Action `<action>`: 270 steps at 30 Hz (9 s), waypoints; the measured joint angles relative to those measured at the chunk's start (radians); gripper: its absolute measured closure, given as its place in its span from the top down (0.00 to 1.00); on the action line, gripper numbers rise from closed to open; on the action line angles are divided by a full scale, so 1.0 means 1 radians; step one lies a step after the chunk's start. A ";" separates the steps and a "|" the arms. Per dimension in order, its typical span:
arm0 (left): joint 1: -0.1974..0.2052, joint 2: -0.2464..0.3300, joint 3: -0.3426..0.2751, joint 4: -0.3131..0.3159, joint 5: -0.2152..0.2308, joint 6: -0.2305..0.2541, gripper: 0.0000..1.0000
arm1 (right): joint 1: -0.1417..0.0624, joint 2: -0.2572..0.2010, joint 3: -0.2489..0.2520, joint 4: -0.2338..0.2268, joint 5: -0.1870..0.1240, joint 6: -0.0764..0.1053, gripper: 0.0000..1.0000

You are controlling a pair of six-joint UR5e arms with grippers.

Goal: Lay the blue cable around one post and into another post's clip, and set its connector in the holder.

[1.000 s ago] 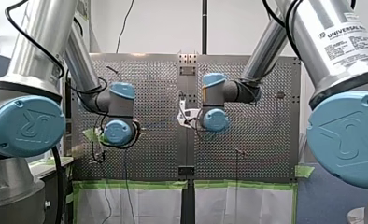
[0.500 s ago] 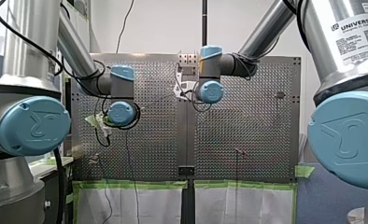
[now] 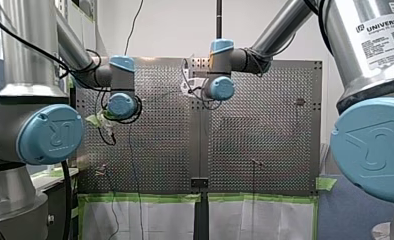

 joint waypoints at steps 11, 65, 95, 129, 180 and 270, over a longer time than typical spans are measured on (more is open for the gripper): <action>0.052 0.103 0.078 -0.103 -0.002 -0.031 1.00 | 0.029 0.047 -0.103 0.084 -0.029 -0.009 0.02; 0.216 0.128 0.451 -0.306 0.013 -0.034 1.00 | 0.097 0.115 -0.362 0.168 -0.122 0.026 0.02; 0.503 0.039 0.529 -0.305 0.252 -0.093 1.00 | 0.122 0.215 -0.583 0.246 -0.125 0.023 0.02; 0.579 -0.180 0.542 -0.234 0.403 -0.131 1.00 | 0.087 0.239 -0.593 0.304 -0.004 0.016 0.02; 0.466 -0.246 0.506 -0.243 0.326 -0.057 1.00 | -0.219 0.253 -0.095 -0.015 0.495 0.082 0.02; 0.431 -0.246 0.511 -0.306 0.251 -0.001 1.00 | -0.803 0.718 0.079 -0.212 -0.378 -0.502 0.02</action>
